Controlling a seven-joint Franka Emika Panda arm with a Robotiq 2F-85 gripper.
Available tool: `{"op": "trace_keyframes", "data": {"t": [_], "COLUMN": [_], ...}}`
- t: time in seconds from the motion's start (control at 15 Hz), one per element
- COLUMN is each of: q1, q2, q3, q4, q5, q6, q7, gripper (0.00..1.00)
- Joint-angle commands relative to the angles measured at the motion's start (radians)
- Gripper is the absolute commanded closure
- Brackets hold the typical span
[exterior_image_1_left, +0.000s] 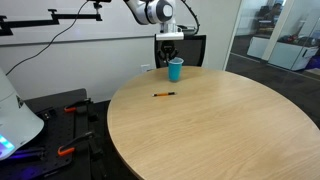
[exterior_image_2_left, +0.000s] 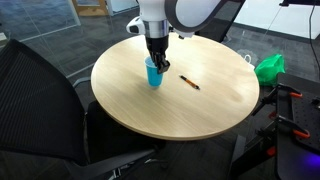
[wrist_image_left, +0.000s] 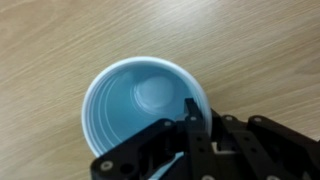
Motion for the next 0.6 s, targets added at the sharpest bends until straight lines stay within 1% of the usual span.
{"op": "trace_keyframes", "data": {"t": [0.0, 0.07, 0.13, 0.2, 0.27, 0.33, 0.4, 0.47, 0.53], "q1": [0.017, 0.017, 0.018, 0.019, 0.019, 0.021, 0.022, 0.024, 0.027], "q2": [0.018, 0.02, 0.021, 0.024, 0.025, 0.025, 0.025, 0.022, 0.018], "q3": [-0.011, -0.011, -0.011, -0.012, -0.012, -0.013, -0.013, -0.012, -0.012], "q4": [0.032, 0.033, 0.035, 0.036, 0.037, 0.036, 0.036, 0.034, 0.03], "q5": [-0.033, -0.038, -0.041, -0.044, -0.046, -0.048, -0.049, -0.05, -0.051], "q6": [-0.012, -0.011, -0.012, -0.012, -0.012, -0.013, -0.013, -0.012, -0.013], "q7": [-0.004, -0.003, -0.003, -0.001, -0.001, 0.0, 0.001, 0.001, 0.003], "gripper": [0.92, 0.79, 0.77, 0.69, 0.58, 0.5, 0.45, 0.32, 0.26]}}
